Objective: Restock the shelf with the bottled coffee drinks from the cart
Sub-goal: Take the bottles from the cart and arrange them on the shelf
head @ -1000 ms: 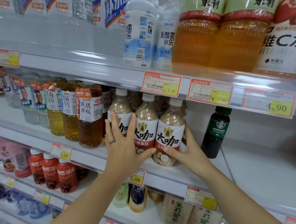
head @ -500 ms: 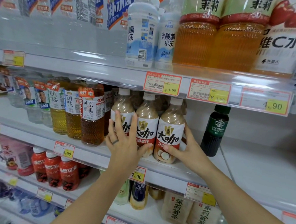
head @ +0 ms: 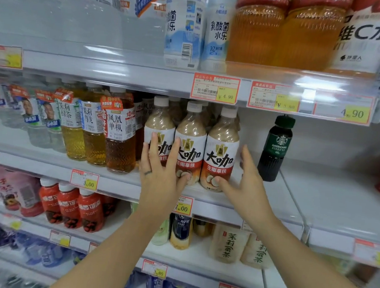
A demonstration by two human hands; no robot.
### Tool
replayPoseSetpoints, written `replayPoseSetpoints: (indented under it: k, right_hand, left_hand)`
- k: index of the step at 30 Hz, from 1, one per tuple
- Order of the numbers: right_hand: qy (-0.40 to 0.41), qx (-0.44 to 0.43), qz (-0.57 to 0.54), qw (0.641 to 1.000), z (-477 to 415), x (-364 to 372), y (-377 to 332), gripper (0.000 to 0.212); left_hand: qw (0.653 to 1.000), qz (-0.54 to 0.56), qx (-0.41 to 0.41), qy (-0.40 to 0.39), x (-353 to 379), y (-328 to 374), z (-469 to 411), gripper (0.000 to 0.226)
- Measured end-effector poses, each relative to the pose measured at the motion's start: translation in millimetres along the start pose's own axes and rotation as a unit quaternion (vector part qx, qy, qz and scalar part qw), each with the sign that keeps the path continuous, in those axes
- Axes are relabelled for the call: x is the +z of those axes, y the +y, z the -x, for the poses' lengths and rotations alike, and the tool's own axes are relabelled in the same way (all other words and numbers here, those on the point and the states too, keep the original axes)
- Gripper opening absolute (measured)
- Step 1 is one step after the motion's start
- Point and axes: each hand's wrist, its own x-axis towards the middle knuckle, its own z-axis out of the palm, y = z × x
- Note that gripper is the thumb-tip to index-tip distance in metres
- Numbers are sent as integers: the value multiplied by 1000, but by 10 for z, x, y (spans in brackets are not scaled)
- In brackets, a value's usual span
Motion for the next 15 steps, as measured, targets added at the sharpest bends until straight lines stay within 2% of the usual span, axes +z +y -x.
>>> replayPoseSetpoints:
  k: [3, 5, 7, 11, 15]
  right_hand:
    - [93, -87, 56, 990, 337, 195, -123, 59]
    - [72, -140, 62, 986, 609, 486, -170, 44]
    - [7, -135, 63, 989, 875, 893, -157, 36]
    - [-135, -51, 57, 988, 1451, 1828, 11, 27]
    - [-283, 48, 76, 955, 2146, 2775, 312, 25]
  left_hand:
    - [997, 39, 54, 29, -142, -74, 161, 65]
    - [994, 60, 80, 41, -241, -265, 422, 59]
    - [995, 75, 58, 15, -329, -571, 806, 50]
    - [990, 74, -52, -111, -478, -1437, 1796, 38]
    - [959, 30, -175, -221, -704, -2255, 2969, 26]
